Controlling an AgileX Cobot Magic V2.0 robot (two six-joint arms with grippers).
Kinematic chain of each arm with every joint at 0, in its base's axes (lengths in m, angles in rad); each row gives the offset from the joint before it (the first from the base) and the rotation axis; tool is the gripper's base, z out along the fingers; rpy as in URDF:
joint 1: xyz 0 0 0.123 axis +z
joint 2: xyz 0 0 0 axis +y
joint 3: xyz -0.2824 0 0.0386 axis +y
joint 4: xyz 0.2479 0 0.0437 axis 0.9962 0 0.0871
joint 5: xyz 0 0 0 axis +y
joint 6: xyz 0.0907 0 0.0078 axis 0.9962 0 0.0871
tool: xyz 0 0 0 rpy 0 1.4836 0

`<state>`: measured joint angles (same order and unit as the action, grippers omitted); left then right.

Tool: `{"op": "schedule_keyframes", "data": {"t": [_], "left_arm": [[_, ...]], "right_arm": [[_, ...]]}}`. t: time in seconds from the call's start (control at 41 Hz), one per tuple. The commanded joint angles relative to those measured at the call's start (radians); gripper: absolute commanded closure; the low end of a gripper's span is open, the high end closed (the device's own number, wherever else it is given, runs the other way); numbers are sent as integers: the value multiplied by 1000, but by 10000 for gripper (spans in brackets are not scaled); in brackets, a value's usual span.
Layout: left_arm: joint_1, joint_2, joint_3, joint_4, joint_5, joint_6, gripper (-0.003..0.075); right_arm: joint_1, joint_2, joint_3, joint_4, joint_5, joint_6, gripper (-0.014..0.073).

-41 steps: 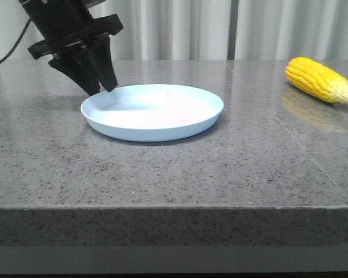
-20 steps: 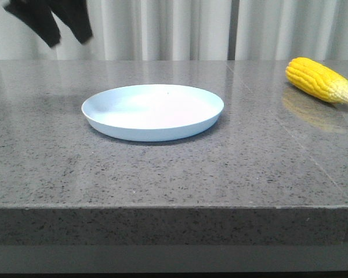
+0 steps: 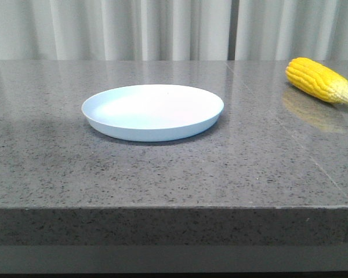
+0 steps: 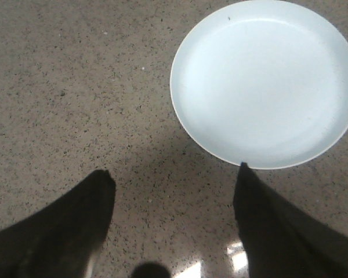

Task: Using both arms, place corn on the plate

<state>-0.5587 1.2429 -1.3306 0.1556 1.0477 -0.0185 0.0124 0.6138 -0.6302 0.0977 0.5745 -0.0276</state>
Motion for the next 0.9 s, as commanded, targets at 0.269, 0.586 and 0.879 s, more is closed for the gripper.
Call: {"op": "schedule_keyframes", "data": {"t": [0.269,0.586,0.879], "left_arm": [[-10,-390,307,18,-195,-98,279],[-10,-599,447,20,-228,-143,279],[-10,-612,449,20,-234,-143,280]], "right_arm": [[-6,7,-36,-4,-75,-11,-41],[-6,7,-36,-4,-75,-11,-41],[-6,7,-36,-4,-76,-11,-41]]}}
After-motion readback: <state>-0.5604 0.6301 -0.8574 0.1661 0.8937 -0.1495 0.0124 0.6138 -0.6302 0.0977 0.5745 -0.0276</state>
